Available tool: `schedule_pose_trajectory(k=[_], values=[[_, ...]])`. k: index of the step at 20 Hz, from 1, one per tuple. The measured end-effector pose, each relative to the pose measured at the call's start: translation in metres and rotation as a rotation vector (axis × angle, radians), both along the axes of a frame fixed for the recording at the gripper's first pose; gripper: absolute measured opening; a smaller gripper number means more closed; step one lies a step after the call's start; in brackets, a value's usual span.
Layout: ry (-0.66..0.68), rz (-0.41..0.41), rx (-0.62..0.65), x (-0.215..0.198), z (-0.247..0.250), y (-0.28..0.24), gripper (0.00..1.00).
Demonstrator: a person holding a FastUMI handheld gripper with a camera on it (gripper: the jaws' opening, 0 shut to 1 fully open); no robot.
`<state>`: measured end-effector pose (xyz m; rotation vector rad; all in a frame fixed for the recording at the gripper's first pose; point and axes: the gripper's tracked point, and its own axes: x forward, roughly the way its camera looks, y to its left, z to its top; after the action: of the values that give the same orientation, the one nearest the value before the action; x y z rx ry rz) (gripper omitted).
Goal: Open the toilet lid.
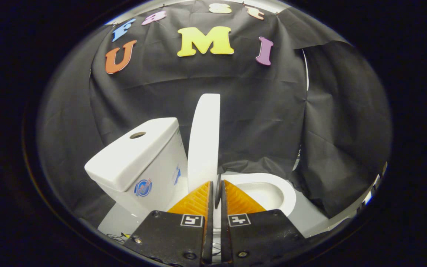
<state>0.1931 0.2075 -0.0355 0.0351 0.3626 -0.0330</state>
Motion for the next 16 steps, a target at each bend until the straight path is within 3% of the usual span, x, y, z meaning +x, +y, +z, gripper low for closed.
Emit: schedule_pose_trajectory(k=[11, 16], values=[[-0.014, 0.034, -0.129, 0.000, -0.001, 0.048, 0.13], [-0.008, 0.129, -0.219, 0.003, -0.004, 0.071, 0.15]])
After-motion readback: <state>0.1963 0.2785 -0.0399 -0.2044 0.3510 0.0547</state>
